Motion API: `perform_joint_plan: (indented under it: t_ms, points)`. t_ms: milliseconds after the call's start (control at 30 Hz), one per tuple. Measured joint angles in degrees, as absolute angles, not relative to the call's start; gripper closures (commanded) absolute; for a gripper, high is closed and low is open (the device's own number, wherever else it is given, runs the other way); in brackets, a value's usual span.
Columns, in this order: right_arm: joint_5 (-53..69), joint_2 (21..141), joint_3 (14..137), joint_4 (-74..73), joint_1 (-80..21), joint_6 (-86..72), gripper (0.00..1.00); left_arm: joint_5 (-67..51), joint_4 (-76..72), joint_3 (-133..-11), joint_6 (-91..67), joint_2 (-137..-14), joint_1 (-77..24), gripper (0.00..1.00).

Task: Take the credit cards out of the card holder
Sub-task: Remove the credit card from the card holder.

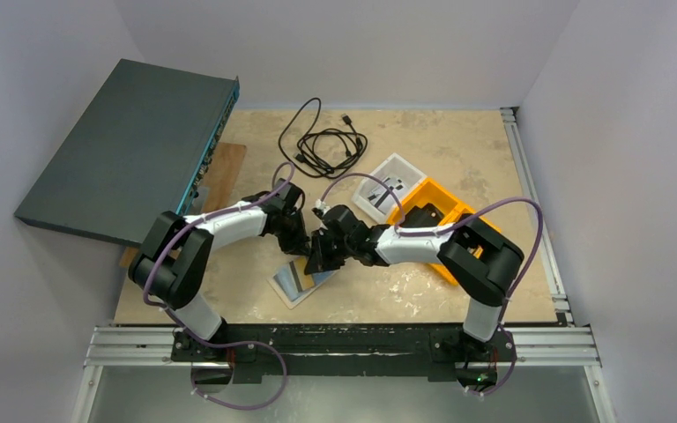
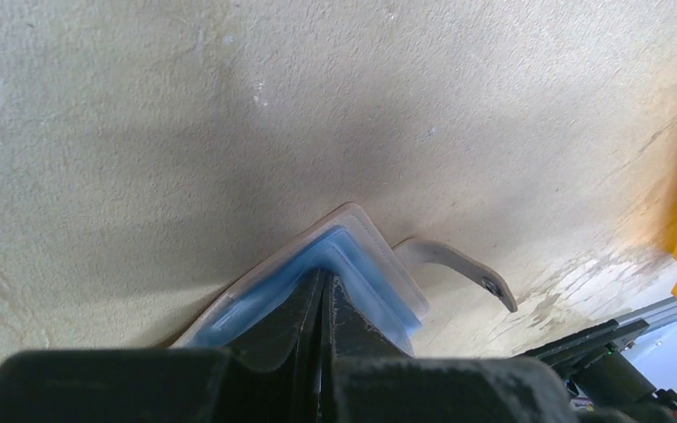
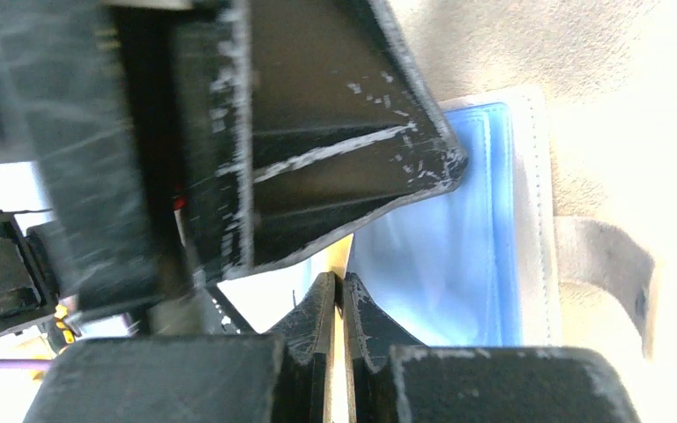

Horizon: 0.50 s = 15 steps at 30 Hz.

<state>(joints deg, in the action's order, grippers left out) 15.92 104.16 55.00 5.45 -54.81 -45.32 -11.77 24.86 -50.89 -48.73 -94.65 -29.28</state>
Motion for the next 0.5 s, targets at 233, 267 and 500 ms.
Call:
perform_joint_plan:
  t_ms: [233,267,500]
  points:
    - [14.9,100.25,54.22,3.95,-54.76,-43.4,1.0,-11.94,24.84,-51.07,-47.7,-94.83,-29.32,1.0]
    - [14.68,99.81,53.87,3.9,-54.63,-43.38,1.0,-12.01,24.82,-51.07,-47.37,-94.83,-29.32,1.0]
    - [14.61,98.72,50.48,4.99,-52.64,-43.7,1.0,-12.05,24.97,-51.37,-45.08,-94.8,-29.43,1.0]
